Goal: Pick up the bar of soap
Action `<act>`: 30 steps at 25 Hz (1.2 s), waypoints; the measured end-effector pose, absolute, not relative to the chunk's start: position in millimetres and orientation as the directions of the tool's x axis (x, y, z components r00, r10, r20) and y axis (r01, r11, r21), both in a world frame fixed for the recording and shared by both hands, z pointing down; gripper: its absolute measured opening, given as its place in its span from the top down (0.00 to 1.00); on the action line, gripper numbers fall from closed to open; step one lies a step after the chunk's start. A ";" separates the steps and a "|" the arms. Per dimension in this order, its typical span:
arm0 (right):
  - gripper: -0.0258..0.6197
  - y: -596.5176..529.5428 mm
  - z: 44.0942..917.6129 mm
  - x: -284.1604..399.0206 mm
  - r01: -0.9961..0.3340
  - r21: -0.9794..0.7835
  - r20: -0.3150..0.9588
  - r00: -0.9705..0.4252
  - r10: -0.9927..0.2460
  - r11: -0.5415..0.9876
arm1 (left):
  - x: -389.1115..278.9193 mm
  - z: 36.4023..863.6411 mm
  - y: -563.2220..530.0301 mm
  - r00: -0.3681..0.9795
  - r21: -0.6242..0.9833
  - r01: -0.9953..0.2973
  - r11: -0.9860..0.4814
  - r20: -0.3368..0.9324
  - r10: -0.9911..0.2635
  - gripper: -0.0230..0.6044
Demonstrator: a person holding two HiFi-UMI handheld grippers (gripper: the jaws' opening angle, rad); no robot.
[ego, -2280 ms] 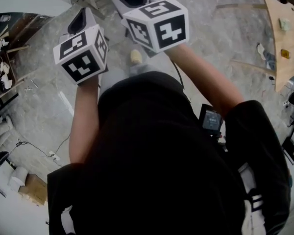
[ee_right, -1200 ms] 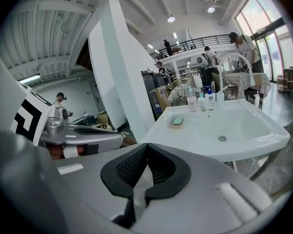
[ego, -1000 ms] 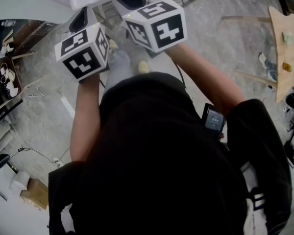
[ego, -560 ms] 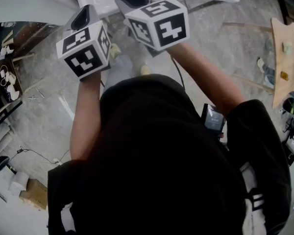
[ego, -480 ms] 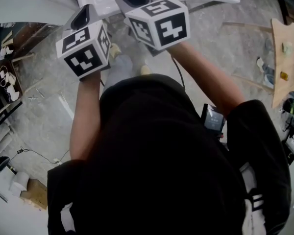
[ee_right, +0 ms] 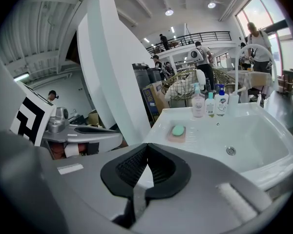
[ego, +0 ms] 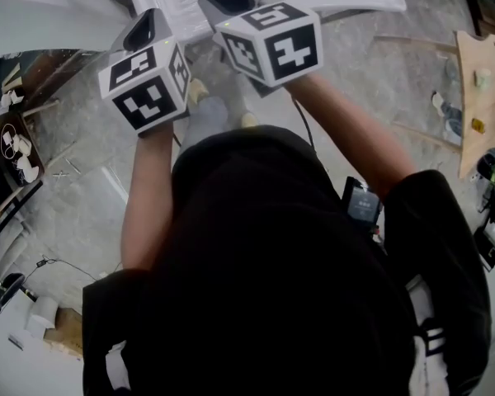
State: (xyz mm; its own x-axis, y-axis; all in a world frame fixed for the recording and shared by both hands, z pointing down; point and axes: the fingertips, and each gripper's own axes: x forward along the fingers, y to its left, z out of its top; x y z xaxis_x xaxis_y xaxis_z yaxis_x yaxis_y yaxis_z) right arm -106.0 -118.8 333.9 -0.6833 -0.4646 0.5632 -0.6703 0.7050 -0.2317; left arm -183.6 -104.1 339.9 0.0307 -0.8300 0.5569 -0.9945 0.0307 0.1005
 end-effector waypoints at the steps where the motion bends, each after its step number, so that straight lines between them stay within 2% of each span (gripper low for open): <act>1: 0.94 -121.1 333.2 -108.4 -0.672 -0.231 0.564 -0.682 -0.466 0.704 | -185.7 339.2 -106.8 0.033 0.102 -0.994 0.029 0.557 -0.830 0.97; 30: 0.94 -151.7 338.2 -160.5 -0.750 -0.194 0.589 -0.604 -0.537 0.632 | -235.7 343.8 -149.0 0.148 0.123 -0.988 -0.095 0.552 -0.820 0.97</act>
State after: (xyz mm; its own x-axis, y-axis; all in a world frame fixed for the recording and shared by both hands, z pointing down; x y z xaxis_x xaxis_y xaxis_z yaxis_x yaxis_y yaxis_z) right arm -160.5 -151.7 338.2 -0.6043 -0.5371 0.5886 -0.7503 0.6321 -0.1936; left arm -235.7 -149.0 343.8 0.1477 -0.8204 0.5524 -0.9879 -0.0951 0.1229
